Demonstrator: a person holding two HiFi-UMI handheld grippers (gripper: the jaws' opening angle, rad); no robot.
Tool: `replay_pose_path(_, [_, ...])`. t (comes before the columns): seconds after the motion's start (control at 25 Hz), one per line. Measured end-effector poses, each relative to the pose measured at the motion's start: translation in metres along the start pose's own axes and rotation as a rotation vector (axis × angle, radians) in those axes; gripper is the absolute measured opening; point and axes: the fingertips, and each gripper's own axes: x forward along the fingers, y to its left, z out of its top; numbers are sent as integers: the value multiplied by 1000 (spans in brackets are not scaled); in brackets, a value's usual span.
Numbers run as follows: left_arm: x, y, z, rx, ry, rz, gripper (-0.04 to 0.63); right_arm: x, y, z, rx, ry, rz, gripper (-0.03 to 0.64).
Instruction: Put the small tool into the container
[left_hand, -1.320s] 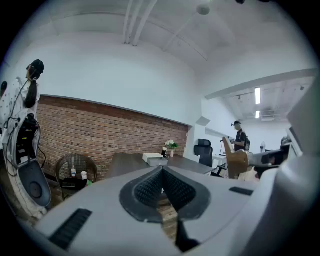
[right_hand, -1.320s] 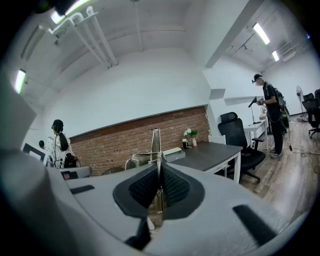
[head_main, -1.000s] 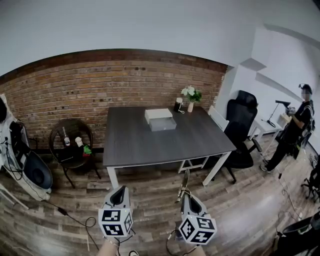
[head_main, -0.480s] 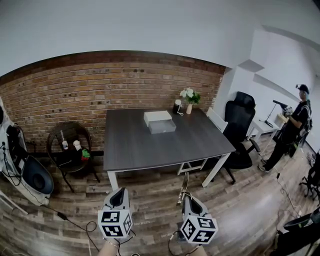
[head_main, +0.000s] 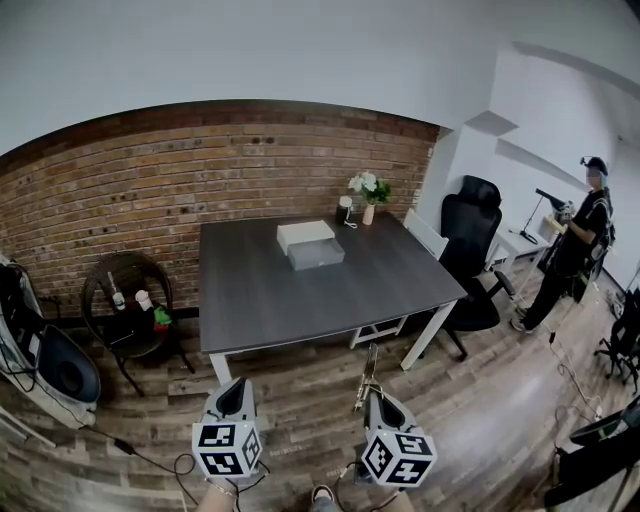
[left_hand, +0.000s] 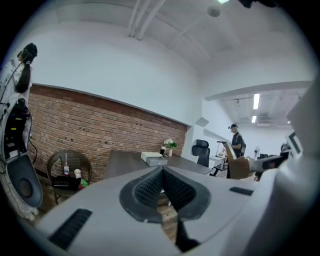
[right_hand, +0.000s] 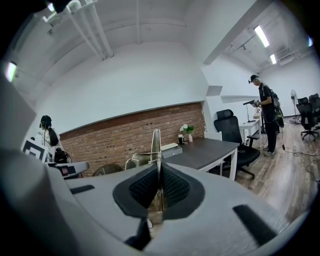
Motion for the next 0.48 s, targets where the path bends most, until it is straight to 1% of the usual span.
replay_pose_path(0.32, [51, 8, 0, -20, 7, 17, -5, 47, -23, 8, -3, 14, -7, 5])
replay_pose_path(0.48, [82, 8, 7, -5, 1, 27, -5, 80, -35, 20, 4, 8, 10, 5])
